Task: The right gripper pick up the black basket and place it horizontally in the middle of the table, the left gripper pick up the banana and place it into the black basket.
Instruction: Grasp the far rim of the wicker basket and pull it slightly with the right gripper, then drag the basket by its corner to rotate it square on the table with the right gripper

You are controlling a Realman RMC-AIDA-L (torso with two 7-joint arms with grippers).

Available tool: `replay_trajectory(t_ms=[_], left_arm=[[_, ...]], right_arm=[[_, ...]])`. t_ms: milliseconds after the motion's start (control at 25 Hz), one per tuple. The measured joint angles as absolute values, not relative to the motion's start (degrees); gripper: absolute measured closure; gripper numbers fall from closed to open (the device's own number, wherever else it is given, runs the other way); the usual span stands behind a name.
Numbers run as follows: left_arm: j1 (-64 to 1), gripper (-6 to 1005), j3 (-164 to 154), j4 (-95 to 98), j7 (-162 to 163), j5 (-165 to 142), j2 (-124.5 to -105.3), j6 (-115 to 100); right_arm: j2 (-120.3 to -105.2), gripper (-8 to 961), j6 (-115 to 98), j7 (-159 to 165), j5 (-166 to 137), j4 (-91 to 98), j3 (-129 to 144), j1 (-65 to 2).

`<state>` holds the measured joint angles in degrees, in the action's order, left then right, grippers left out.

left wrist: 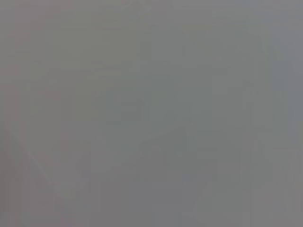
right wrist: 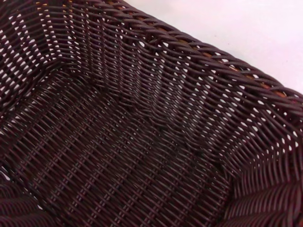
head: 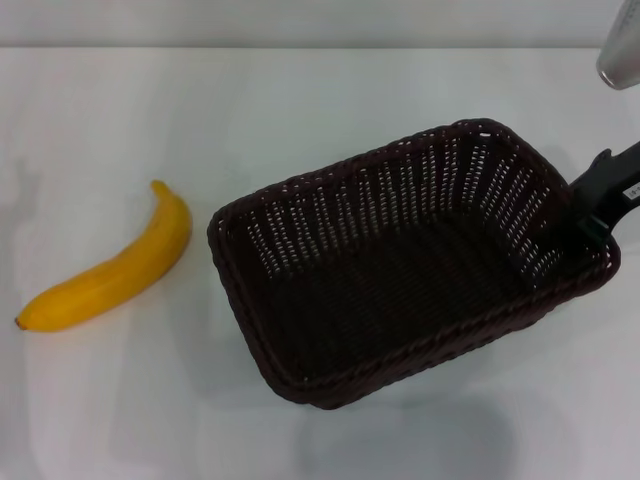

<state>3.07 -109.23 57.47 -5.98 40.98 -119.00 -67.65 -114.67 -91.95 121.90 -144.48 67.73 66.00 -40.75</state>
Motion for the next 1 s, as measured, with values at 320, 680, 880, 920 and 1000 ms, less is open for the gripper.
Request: replay_trajectory(t_ms=[320, 680, 880, 920, 1000], left_arm=[[2.99, 109, -109.22, 57.65, -5.91, 40.85, -118.92, -67.54], [2.99, 109, -108.79, 56.99, -3.36, 40.49, -118.91, -67.55], [2.93, 109, -108.53, 56.85, -2.98, 39.91, -118.92, -67.53], [2.93, 109, -108.5, 56.81, -2.8, 39.9, -118.91, -67.51], [2.84, 109, -108.24, 56.59, -2.12, 39.86, -118.88, -67.47]], right_arm=[[-115.17, 647, -93.5, 131.68, -144.6, 73.4, 66.64, -39.46], [-115.24, 726, -94.21, 151.48, -146.31, 83.5, 72.12, -36.55], [-115.43, 782, -93.67, 160.13, -147.76, 87.54, 75.36, -34.72], [-115.54, 790, -93.56, 161.53, -148.4, 88.7, 76.13, -34.47], [-115.94, 804, -93.5, 162.5, -149.31, 90.05, 76.47, -34.13]])
